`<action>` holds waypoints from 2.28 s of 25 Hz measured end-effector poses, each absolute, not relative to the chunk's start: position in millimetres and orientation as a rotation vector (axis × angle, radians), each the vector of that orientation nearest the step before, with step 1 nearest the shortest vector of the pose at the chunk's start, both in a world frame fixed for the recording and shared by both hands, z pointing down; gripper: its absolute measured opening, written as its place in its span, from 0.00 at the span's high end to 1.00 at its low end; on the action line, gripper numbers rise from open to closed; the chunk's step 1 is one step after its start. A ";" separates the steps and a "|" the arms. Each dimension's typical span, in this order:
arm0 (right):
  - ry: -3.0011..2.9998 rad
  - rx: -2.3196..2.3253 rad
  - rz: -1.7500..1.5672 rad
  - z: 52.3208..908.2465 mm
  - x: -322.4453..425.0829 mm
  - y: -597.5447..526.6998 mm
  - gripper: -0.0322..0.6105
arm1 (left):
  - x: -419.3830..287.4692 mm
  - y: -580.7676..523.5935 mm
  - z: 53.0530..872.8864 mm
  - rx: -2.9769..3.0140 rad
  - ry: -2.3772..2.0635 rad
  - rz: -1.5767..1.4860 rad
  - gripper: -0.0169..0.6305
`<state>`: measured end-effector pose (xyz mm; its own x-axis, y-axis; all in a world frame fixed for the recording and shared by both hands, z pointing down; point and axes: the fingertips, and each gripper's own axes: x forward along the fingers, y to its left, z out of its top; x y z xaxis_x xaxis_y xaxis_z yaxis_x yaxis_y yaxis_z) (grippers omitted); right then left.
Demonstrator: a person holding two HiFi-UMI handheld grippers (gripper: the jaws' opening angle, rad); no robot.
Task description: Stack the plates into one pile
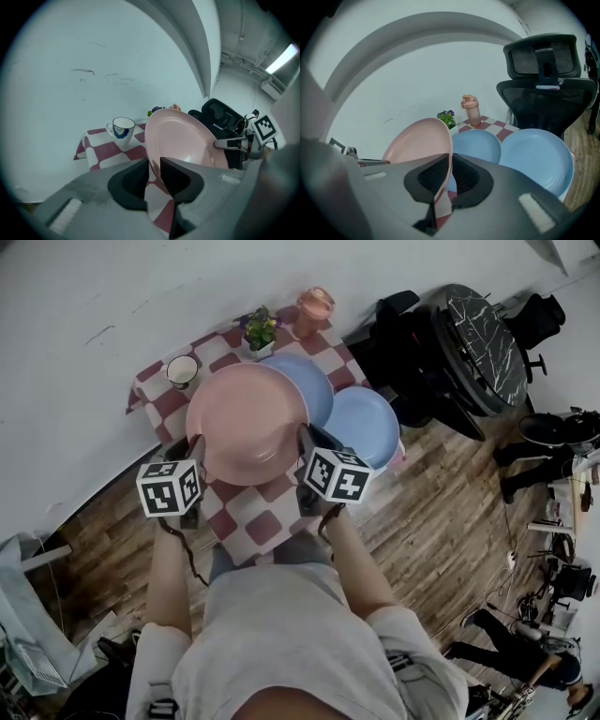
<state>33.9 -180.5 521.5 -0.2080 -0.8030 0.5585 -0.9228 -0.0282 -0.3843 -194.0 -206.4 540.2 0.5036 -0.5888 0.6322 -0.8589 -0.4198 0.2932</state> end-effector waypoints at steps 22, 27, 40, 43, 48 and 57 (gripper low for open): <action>-2.132 1.525 0.895 536.0 141.2 -263.3 0.91 | -80.1 -223.8 570.4 1.931 -1.284 0.635 0.81; -2.108 1.444 0.915 558.7 144.3 -275.6 0.90 | -75.3 -227.0 588.3 1.859 -1.288 0.657 0.81; -2.062 1.368 0.958 591.9 149.1 -299.9 0.90 | -69.0 -237.8 617.1 1.739 -1.311 0.667 0.81; -2.047 1.358 0.944 596.9 148.3 -304.9 0.90 | -69.0 -239.6 622.0 1.717 -1.313 0.674 0.81; -2.032 1.355 0.923 603.5 146.4 -310.8 0.90 | -70.3 -241.0 624.5 1.701 -1.308 0.650 0.81; -2.030 1.402 0.831 603.8 148.2 -312.9 0.87 | -68.3 -244.7 614.6 1.777 -1.320 0.599 0.70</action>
